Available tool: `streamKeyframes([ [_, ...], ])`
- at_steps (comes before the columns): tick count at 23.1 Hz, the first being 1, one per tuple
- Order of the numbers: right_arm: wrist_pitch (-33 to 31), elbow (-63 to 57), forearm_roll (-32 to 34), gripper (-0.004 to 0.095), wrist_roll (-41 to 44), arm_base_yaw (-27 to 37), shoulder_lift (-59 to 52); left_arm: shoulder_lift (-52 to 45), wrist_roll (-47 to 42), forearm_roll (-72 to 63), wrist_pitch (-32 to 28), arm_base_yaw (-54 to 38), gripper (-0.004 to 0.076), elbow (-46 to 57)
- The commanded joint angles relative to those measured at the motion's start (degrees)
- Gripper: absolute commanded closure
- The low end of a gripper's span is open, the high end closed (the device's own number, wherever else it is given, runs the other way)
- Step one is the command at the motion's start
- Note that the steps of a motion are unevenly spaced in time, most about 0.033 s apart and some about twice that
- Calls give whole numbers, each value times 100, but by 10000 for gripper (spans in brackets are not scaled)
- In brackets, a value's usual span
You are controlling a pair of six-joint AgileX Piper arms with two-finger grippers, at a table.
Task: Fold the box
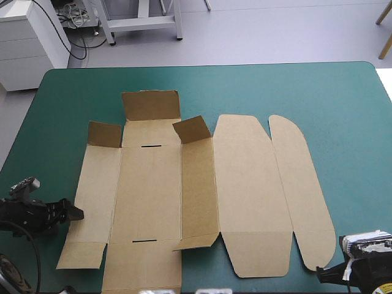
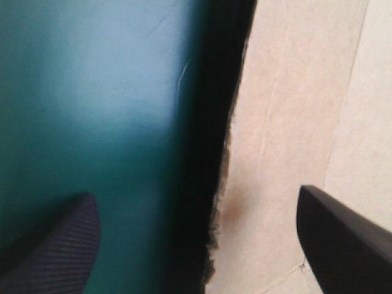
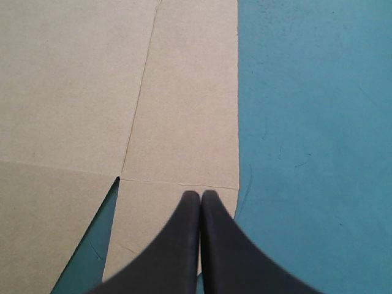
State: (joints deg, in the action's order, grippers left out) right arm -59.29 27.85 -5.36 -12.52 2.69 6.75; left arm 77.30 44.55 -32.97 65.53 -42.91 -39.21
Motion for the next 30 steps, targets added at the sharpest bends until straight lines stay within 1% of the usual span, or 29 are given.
streamKeyframes([
  [1, 369, 141, 1, 929, -10, -7, 86, -129, 174, -584, 187, -2, 104, -86],
  [3, 369, 141, 1, 929, -10, -7, 86, -129, 336, -773, 294, -2, 104, -86],
  [7, 369, 141, 1, 930, -10, -7, 86, -129, 373, -871, 458, -2, 110, -86],
  [9, 369, 141, 1, 929, -10, -7, 86, -129, 373, -883, 551, -2, 161, -86],
  [10, 369, 141, 1, 929, -10, -7, 86, -129, 373, -883, 621, 23, 206, -86],
  [11, 369, 141, 1, 929, -10, -7, 86, -129, 373, -883, 652, 31, 223, -86],
  [12, 369, 141, 1, 930, -10, -7, 86, -129, 373, -883, 730, 99, 255, -86],
  [14, 369, 141, 1, 929, -10, -7, 86, -129, 362, -873, 744, 185, 273, -81],
  [20, 369, 141, 1, 930, -10, -7, 86, -129, 260, -570, 666, 352, 276, -81],
  [25, 369, 141, 1, 930, -10, -7, 86, -129, 126, -581, 729, 363, 276, -61],
  [30, 369, 141, 1, 929, -10, -7, 86, -129, 126, -619, 690, 366, 276, 168],
])
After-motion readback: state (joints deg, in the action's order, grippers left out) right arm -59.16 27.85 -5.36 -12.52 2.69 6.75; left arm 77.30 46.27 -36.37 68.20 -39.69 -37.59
